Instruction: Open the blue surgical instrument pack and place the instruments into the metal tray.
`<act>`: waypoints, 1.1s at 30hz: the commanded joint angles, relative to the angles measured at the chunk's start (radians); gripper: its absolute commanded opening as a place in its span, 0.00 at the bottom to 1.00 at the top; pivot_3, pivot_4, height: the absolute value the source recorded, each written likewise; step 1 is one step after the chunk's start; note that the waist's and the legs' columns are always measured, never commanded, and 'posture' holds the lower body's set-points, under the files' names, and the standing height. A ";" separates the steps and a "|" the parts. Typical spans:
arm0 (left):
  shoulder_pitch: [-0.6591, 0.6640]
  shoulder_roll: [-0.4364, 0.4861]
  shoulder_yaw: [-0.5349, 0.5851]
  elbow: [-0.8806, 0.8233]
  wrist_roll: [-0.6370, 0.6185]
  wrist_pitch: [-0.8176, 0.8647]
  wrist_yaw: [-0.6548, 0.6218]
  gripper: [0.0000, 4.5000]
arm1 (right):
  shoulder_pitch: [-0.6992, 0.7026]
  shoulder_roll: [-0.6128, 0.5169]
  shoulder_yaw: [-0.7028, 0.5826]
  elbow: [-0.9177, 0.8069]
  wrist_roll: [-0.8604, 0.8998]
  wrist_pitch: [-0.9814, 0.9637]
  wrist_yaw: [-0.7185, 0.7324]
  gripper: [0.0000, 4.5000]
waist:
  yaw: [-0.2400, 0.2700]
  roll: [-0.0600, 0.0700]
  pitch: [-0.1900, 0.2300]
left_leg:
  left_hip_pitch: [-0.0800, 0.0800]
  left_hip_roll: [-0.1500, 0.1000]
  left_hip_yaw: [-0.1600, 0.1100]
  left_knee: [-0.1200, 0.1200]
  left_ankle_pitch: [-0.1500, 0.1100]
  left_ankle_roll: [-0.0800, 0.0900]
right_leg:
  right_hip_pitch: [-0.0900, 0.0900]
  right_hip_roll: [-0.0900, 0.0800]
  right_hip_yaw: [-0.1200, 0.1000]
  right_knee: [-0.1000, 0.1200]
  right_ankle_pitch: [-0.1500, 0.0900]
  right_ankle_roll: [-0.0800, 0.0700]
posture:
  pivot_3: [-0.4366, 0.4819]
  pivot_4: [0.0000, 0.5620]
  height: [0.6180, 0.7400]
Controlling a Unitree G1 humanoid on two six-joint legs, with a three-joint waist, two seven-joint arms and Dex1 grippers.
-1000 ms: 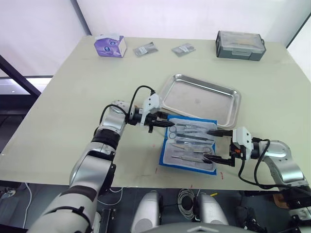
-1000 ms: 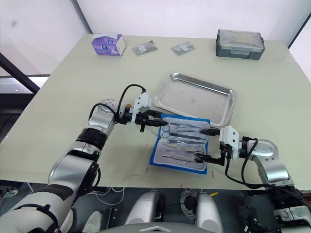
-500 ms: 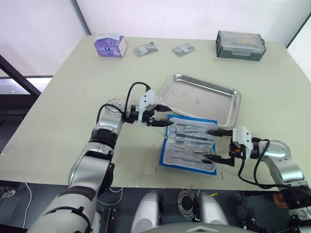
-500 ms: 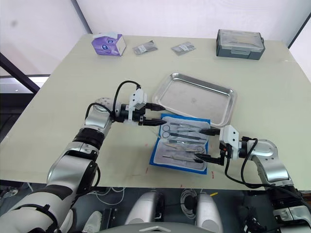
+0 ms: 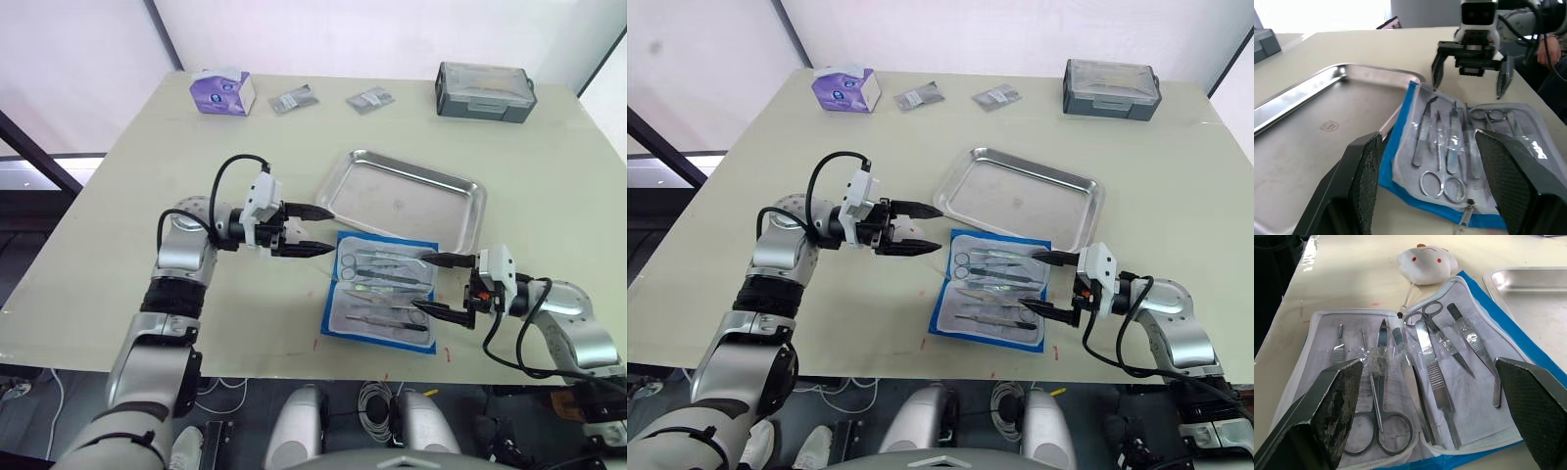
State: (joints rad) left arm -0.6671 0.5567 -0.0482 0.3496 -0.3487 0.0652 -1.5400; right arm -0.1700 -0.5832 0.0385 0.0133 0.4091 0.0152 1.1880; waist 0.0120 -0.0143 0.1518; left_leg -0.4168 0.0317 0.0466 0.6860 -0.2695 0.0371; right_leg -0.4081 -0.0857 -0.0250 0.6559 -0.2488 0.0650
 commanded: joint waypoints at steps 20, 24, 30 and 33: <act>0.180 0.095 0.014 -0.341 -0.125 0.139 0.026 0.72 | -0.001 0.030 -0.017 0.127 -0.043 -0.111 0.014 1.00 | 0.001 0.000 0.000 | 0.000 0.000 0.000 0.000 0.000 0.000 | 0.000 0.000 0.001 -0.001 0.000 0.000 | 0.48 0.27 0.89; 0.192 0.098 0.013 -0.349 -0.130 0.139 0.032 0.72 | 0.006 0.050 -0.010 0.150 -0.053 -0.140 0.011 1.00 | 0.000 0.000 0.000 | 0.000 0.000 0.000 0.000 0.000 0.000 | 0.000 0.000 0.001 -0.001 0.000 0.000 | 0.48 0.27 0.89; 0.198 0.097 0.011 -0.352 -0.133 0.139 0.040 0.72 | 0.013 0.067 0.011 0.178 -0.079 -0.173 0.011 1.00 | 0.000 0.000 0.000 | 0.001 0.000 0.000 0.000 0.000 0.000 | 0.000 0.000 0.001 -0.001 0.000 0.000 | 0.48 0.27 0.89; 0.197 0.097 0.010 -0.348 -0.132 0.135 0.042 0.72 | 0.013 0.068 0.018 0.191 -0.088 -0.184 0.018 1.00 | 0.000 0.000 0.000 | 0.001 0.000 0.000 0.000 0.000 0.000 | 0.000 0.000 0.001 -0.001 0.000 0.000 | 0.48 0.27 0.89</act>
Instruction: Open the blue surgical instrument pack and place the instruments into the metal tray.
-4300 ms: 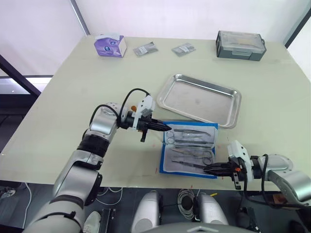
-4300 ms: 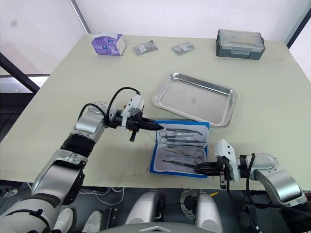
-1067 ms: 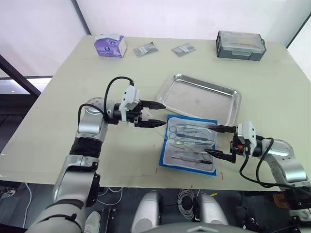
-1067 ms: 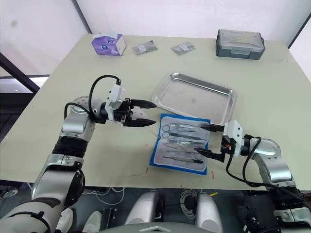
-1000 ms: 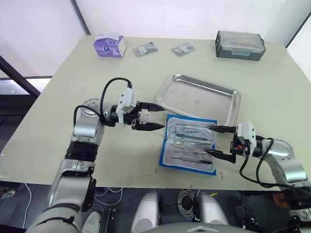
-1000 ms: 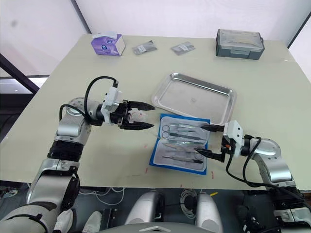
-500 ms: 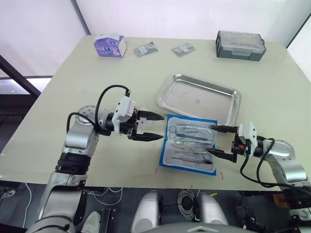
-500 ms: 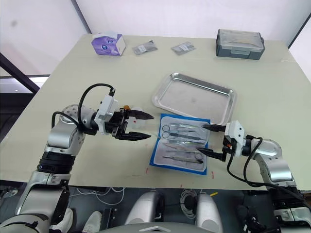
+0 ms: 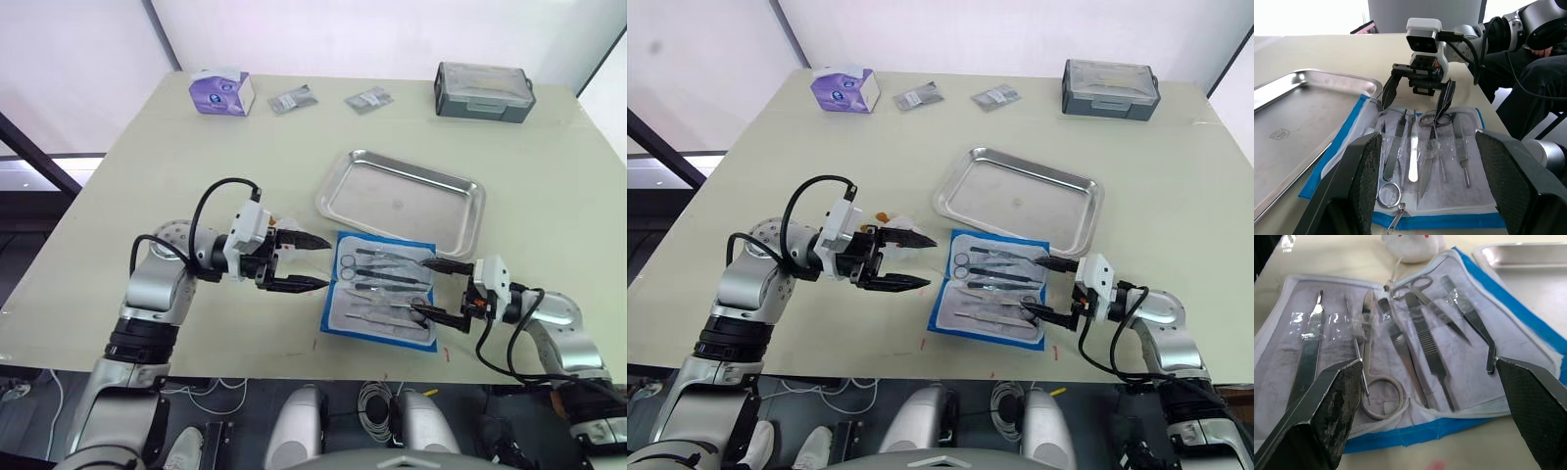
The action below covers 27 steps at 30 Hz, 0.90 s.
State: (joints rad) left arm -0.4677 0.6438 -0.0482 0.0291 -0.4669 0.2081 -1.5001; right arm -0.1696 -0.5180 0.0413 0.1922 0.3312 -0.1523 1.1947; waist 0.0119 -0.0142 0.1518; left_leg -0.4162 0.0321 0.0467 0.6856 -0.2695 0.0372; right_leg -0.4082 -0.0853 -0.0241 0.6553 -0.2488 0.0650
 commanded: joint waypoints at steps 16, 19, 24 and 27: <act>-0.015 -0.010 -0.005 0.006 0.008 -0.035 0.029 0.72 | 0.008 -0.018 0.100 0.128 -0.128 -0.002 -0.030 1.00 | -0.001 -0.003 -0.003 | 0.002 0.001 0.000 0.000 0.000 0.000 | 0.002 0.001 0.000 0.000 0.000 0.000 | 0.48 0.27 0.89; -0.019 -0.014 -0.006 0.014 0.011 -0.039 0.030 0.72 | 0.001 -0.021 0.112 0.131 -0.130 0.027 -0.038 1.00 | -0.002 -0.005 -0.004 | 0.004 0.003 0.000 0.000 0.000 0.000 | 0.005 0.004 -0.001 -0.002 0.000 -0.001 | 0.48 0.27 0.89; -0.018 -0.024 -0.008 0.022 0.017 -0.046 0.039 0.72 | 0.000 -0.027 0.142 0.132 -0.153 0.071 -0.047 1.00 | -0.004 -0.008 -0.007 | 0.007 0.005 0.000 -0.001 0.000 0.000 | 0.006 0.005 -0.001 -0.002 -0.001 -0.002 | 0.48 0.27 0.89; -0.021 -0.028 -0.007 0.042 0.025 -0.059 0.049 0.72 | 0.003 -0.019 0.145 0.132 -0.148 0.076 -0.054 1.00 | -0.004 -0.009 -0.008 | 0.012 0.005 0.000 -0.002 0.000 0.000 | 0.012 0.005 -0.001 -0.002 -0.002 -0.003 | 0.48 0.27 0.89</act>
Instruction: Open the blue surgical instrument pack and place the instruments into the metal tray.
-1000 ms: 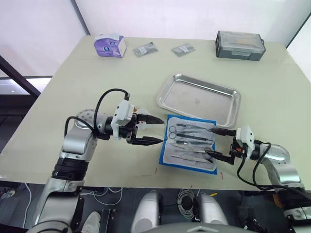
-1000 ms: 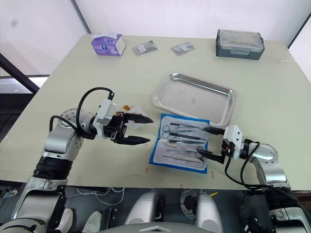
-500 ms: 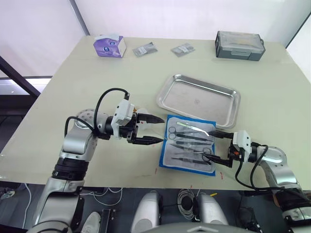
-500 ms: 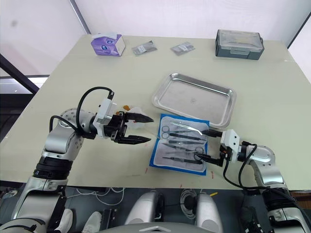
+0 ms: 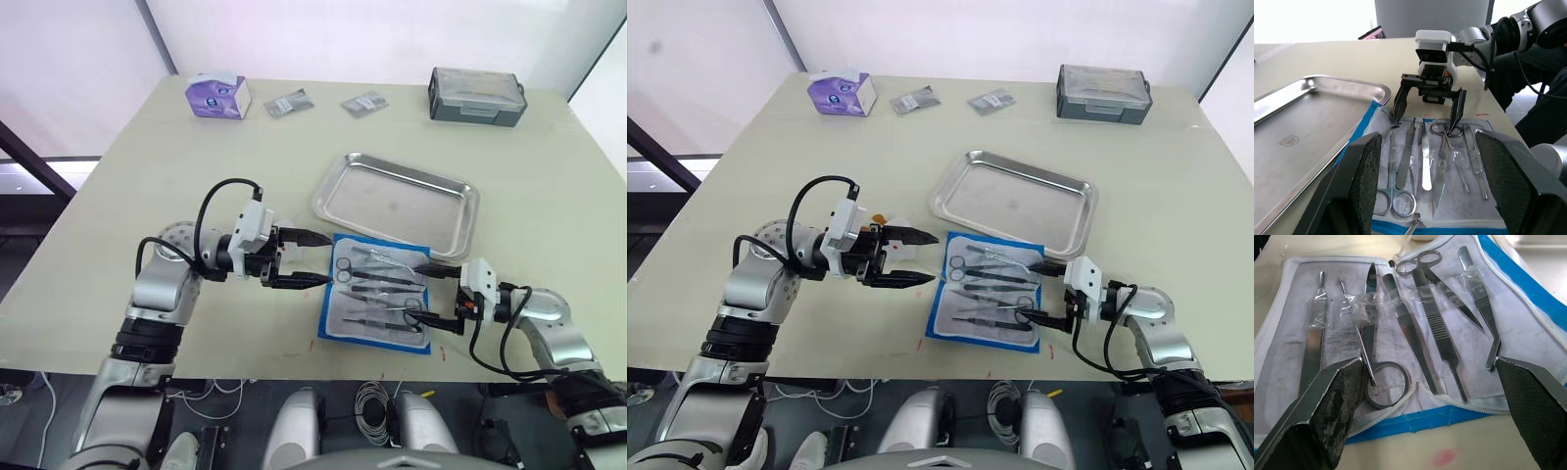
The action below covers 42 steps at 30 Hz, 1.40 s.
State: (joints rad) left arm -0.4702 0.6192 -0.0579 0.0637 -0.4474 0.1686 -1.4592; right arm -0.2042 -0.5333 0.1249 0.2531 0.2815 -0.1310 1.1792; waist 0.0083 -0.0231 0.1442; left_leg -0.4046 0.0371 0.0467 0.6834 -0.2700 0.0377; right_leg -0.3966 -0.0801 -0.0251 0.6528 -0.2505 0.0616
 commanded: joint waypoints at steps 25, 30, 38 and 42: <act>-0.402 -0.201 -0.109 0.841 0.278 -0.488 -0.115 0.27 | 0.031 0.025 0.068 0.106 -0.091 0.004 -0.048 1.00 | -0.018 -0.006 -0.005 | 0.007 0.001 -0.001 -0.004 -0.001 0.002 | 0.006 0.002 -0.001 -0.001 -0.001 -0.002 | 0.48 0.27 0.89; -0.448 -0.240 -0.109 0.957 0.328 -0.546 -0.080 0.27 | 0.033 0.026 0.068 0.102 -0.089 0.004 -0.050 1.00 | -0.018 -0.006 -0.005 | 0.007 0.001 -0.001 -0.004 -0.002 0.004 | 0.006 0.002 -0.001 -0.001 -0.001 -0.002 | 0.48 0.27 0.89; -0.493 -0.277 -0.105 1.076 0.396 -0.596 -0.033 0.27 | 0.038 0.023 0.068 0.091 -0.087 0.007 -0.049 1.00 | -0.018 -0.006 -0.005 | 0.007 0.001 -0.001 -0.004 -0.002 0.004 | 0.006 0.002 -0.001 -0.001 -0.001 -0.002 | 0.48 0.27 0.89; -0.499 -0.288 -0.103 1.112 0.420 -0.596 -0.011 0.27 | 0.043 0.021 0.067 0.082 -0.084 0.011 -0.050 1.00 | -0.018 -0.006 -0.005 | 0.007 0.001 -0.001 -0.004 -0.003 0.004 | 0.006 0.002 -0.001 -0.001 -0.001 -0.002 | 0.48 0.27 0.89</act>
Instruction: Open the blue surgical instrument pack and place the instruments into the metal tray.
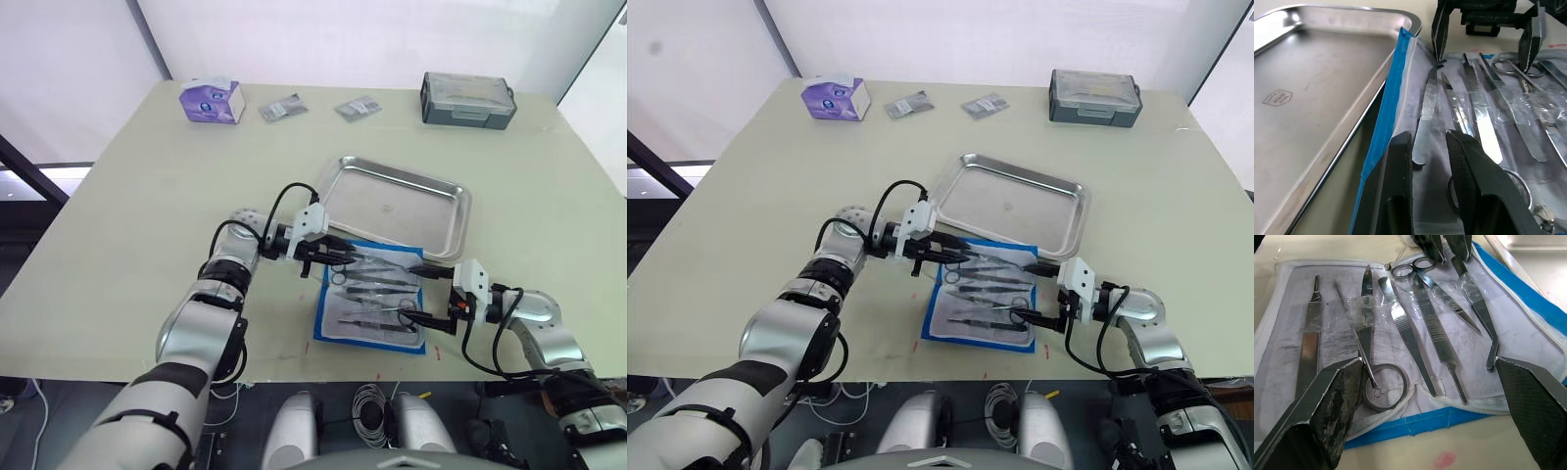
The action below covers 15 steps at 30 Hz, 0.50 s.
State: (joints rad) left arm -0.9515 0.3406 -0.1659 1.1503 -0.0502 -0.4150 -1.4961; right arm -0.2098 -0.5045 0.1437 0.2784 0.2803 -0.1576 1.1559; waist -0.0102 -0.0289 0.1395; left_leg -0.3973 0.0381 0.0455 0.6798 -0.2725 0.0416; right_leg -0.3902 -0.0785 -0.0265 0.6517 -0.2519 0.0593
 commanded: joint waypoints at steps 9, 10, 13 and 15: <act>-0.035 -0.039 0.010 0.081 0.064 0.022 0.068 0.27 | 0.062 -0.003 0.054 0.041 -0.080 0.042 -0.036 1.00 | 0.001 0.000 0.000 | 0.000 0.000 0.000 0.000 0.000 0.000 | 0.000 0.000 0.000 0.000 0.000 0.000 | 0.48 0.27 0.89; -0.034 -0.039 0.003 0.086 0.076 0.022 0.069 0.27 | 0.064 -0.003 0.055 0.039 -0.079 0.043 -0.036 1.00 | 0.001 0.000 0.000 | 0.000 0.000 0.000 0.000 0.000 0.000 | 0.000 0.000 0.000 0.000 0.000 0.000 | 0.48 0.27 0.89; -0.036 -0.037 -0.015 0.099 0.106 0.040 0.073 0.27 | 0.066 -0.004 0.054 0.034 -0.076 0.046 -0.038 1.00 | 0.001 0.000 0.000 | 0.000 0.000 0.000 0.000 0.000 0.000 | 0.000 0.000 0.000 0.000 0.000 0.000 | 0.48 0.27 0.89; -0.035 -0.034 -0.023 0.104 0.121 0.033 0.080 0.27 | 0.068 -0.004 0.055 0.031 -0.075 0.048 -0.040 1.00 | 0.001 0.000 -0.001 | 0.000 0.000 0.000 0.000 0.000 0.000 | 0.000 0.000 0.000 0.000 0.000 0.000 | 0.48 0.27 0.89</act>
State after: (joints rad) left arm -0.9896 0.3054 -0.1666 1.2300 0.0326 -0.3920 -1.4313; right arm -0.1887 -0.5056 0.1435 0.2528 0.2803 -0.1561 1.1270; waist -0.0097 -0.0292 0.1385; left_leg -0.3973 0.0381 0.0453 0.6798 -0.2726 0.0418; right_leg -0.3901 -0.0787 -0.0268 0.6517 -0.2519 0.0593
